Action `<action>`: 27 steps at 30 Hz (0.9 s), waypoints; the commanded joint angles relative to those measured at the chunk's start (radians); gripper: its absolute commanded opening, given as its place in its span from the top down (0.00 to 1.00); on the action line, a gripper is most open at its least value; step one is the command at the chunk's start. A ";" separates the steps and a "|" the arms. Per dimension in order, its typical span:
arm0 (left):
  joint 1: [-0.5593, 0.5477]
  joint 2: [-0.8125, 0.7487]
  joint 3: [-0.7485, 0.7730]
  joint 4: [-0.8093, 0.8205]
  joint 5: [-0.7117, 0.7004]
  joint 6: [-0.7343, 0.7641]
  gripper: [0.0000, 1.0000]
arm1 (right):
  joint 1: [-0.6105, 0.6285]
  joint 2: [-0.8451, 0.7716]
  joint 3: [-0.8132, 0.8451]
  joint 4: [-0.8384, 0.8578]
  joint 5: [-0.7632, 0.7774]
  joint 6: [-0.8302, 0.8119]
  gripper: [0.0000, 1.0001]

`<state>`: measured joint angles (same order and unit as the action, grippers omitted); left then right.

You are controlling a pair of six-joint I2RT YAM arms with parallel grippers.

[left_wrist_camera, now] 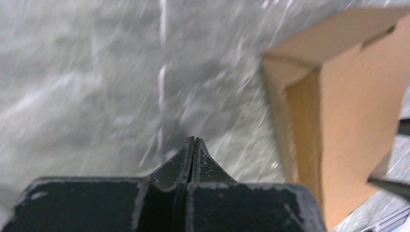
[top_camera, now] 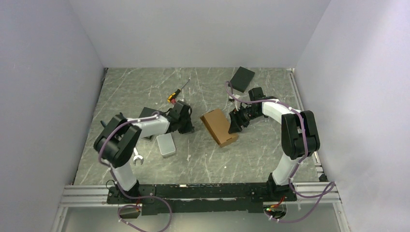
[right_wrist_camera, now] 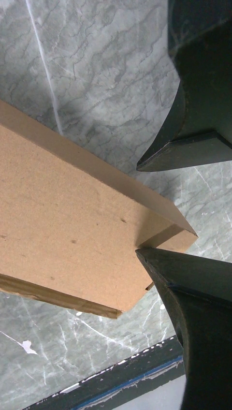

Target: Fold the paper box

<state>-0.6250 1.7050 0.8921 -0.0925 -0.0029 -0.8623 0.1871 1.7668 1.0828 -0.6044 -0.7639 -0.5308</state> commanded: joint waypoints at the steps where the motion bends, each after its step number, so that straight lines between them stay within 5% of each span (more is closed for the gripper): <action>1: 0.017 0.128 0.189 -0.051 0.033 -0.045 1.00 | 0.027 0.055 -0.011 0.018 0.125 -0.051 0.38; 8: 0.014 0.319 0.533 -0.179 0.110 -0.040 1.00 | 0.035 0.059 -0.011 0.017 0.131 -0.052 0.38; 12: -0.003 0.319 0.584 -0.202 0.104 -0.032 1.00 | 0.035 0.060 -0.011 0.017 0.130 -0.053 0.38; 19: -0.003 0.215 0.478 -0.222 0.008 0.054 1.00 | 0.037 0.057 -0.009 0.025 0.144 -0.042 0.37; 27: 0.024 0.044 0.134 0.062 0.060 0.115 0.93 | -0.003 0.048 0.019 0.022 0.068 0.029 0.23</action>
<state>-0.6182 1.8210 1.1103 -0.1944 0.0303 -0.7937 0.1997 1.7844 1.0969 -0.5999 -0.7563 -0.5095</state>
